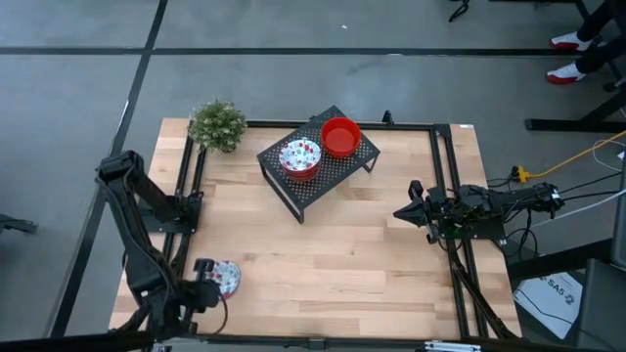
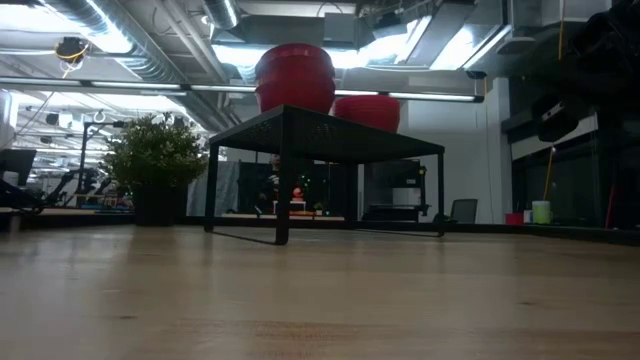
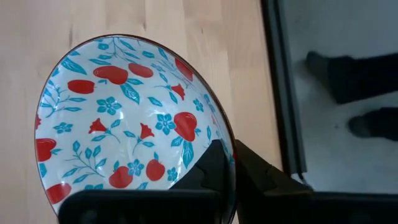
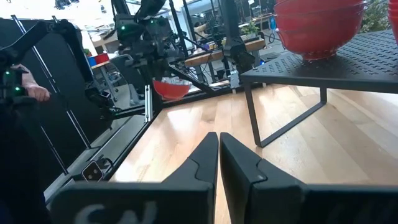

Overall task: Pick & Place Mini bowls
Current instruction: Stack the white patterned bowl on the white patterned bowl on the shelf

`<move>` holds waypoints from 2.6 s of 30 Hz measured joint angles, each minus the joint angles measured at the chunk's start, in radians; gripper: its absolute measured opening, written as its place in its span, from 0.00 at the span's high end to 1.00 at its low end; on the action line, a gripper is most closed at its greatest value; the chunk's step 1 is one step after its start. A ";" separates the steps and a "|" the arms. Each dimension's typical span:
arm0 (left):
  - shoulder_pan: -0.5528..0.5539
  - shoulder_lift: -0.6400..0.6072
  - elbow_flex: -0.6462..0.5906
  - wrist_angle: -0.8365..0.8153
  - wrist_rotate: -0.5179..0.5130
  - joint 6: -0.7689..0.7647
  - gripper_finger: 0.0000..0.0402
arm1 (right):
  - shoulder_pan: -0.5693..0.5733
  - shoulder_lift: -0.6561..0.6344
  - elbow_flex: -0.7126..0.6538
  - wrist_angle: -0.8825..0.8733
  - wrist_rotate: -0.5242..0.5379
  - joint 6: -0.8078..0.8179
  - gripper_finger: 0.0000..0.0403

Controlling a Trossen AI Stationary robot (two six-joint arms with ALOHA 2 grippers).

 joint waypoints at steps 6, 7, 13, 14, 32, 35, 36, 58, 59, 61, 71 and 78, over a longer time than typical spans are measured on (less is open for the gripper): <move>0.001 -0.073 0.000 -0.001 -0.060 0.000 0.98 | 0.000 0.000 0.000 0.000 0.000 0.000 0.95; 0.003 -0.084 0.000 -0.001 -0.073 -0.003 0.98 | 0.000 0.000 0.000 0.000 0.000 0.000 0.95; 0.031 -0.130 0.000 -0.001 -0.110 -0.008 0.98 | 0.000 0.000 0.000 0.000 0.000 0.000 0.95; 0.036 -0.135 0.000 -0.001 -0.114 -0.005 0.98 | 0.000 0.000 0.000 0.000 0.000 0.000 0.95; 0.175 -0.178 0.066 0.053 -0.155 0.204 0.98 | 0.000 0.000 0.000 0.000 0.000 0.000 0.95; 0.219 -0.178 0.109 0.052 -0.159 0.282 0.98 | 0.000 0.000 0.000 0.000 0.000 0.000 0.95; 0.235 -0.178 0.122 0.052 -0.160 0.307 0.98 | 0.000 0.000 0.000 0.000 0.000 0.000 0.95; 0.665 -0.179 0.369 0.052 -0.210 0.606 0.98 | 0.000 0.000 0.000 0.000 0.000 0.000 0.95; 0.680 -0.179 0.374 0.052 -0.221 0.612 0.98 | 0.000 0.000 0.000 0.000 0.000 0.000 0.95; 0.705 -0.179 0.383 0.053 -0.234 0.621 0.98 | 0.000 0.000 0.000 0.000 0.000 0.000 0.95; 0.794 -0.178 0.386 0.093 -0.283 0.643 0.98 | 0.000 0.000 0.000 0.000 0.000 0.000 0.95; 0.887 -0.178 0.386 0.157 -0.232 0.734 0.98 | 0.000 0.000 0.000 0.000 0.000 0.000 0.95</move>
